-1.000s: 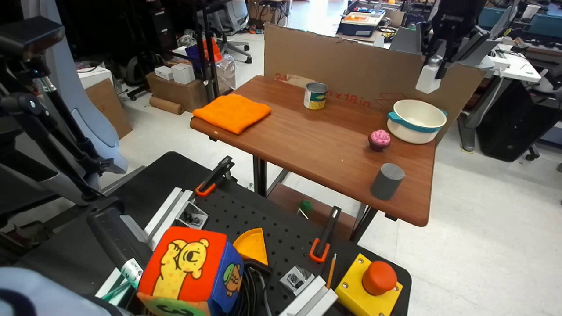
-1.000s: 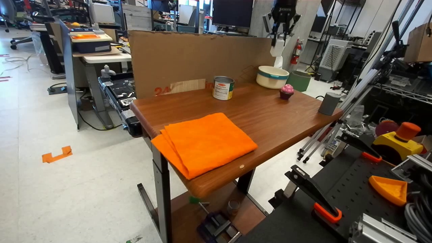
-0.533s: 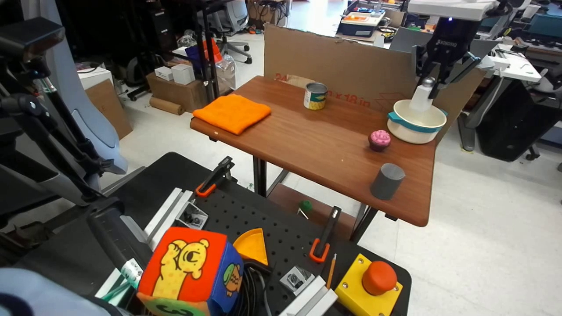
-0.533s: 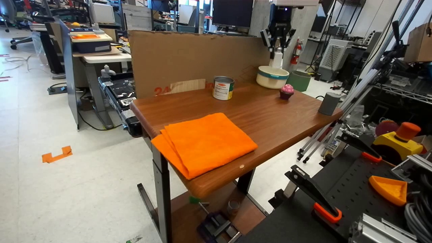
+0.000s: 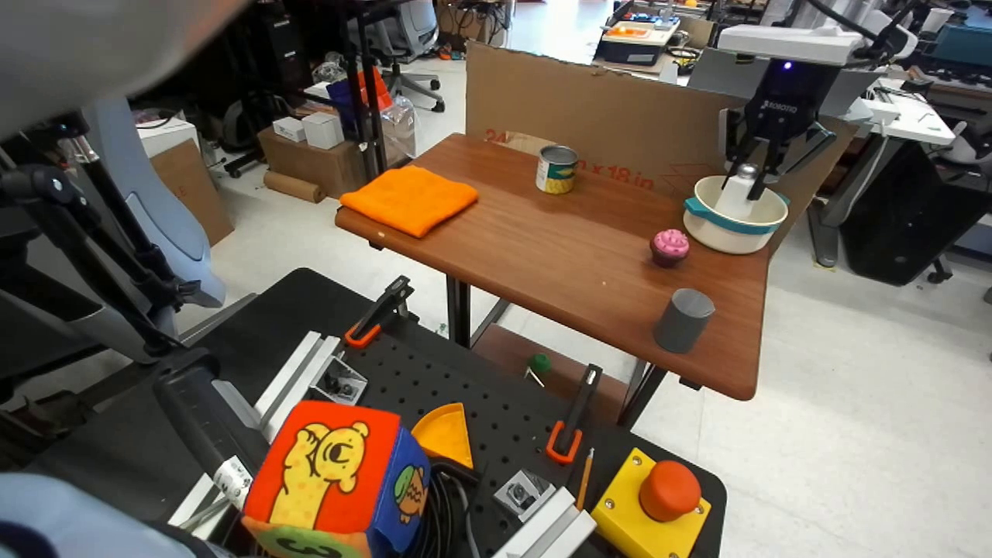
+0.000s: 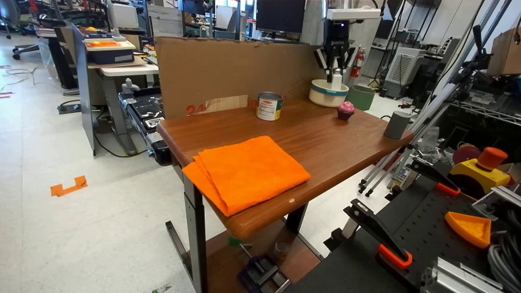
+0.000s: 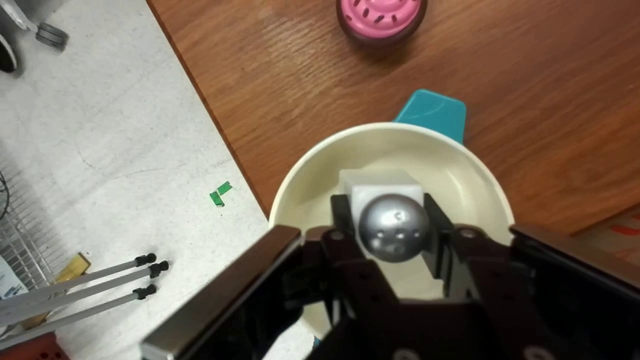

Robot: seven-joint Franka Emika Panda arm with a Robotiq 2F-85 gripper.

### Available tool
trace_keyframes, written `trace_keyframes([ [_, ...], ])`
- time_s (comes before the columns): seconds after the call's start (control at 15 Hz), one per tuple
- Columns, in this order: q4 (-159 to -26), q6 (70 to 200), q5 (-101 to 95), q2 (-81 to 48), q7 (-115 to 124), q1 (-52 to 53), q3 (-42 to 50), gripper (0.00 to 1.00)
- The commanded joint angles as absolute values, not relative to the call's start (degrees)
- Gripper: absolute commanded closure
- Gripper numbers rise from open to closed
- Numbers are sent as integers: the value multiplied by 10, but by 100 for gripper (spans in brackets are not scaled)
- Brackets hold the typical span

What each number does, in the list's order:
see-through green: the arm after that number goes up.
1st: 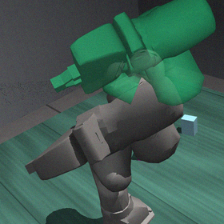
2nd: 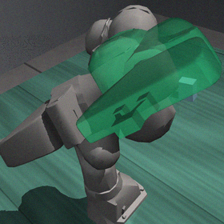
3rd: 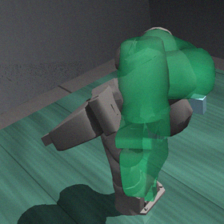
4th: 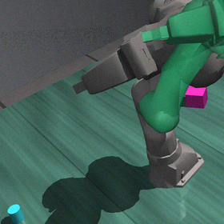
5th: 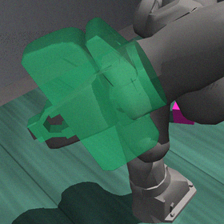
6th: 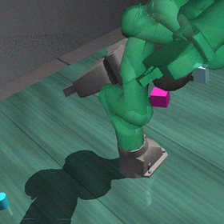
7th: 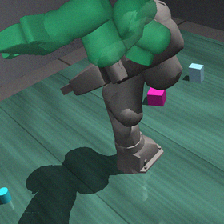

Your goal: Put the salt shaker inside the pot

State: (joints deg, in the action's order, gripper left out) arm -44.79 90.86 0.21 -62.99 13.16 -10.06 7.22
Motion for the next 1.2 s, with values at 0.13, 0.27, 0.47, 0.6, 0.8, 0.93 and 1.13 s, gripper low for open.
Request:
trace_keyframes([
  [0.13,-341,866,-4,-692,140,-113,77,90],
  [0.27,-322,849,-9,-708,144,-111,78,80],
  [0.47,-296,823,-14,-731,159,-109,79,32],
  [0.6,-300,820,-15,-733,169,-105,82,19],
  [0.8,-297,830,-16,-731,172,-103,81,0],
  [0.93,-302,836,-16,-719,160,-101,78,0],
  [1.13,-301,872,-15,-694,154,-91,76,0],
])
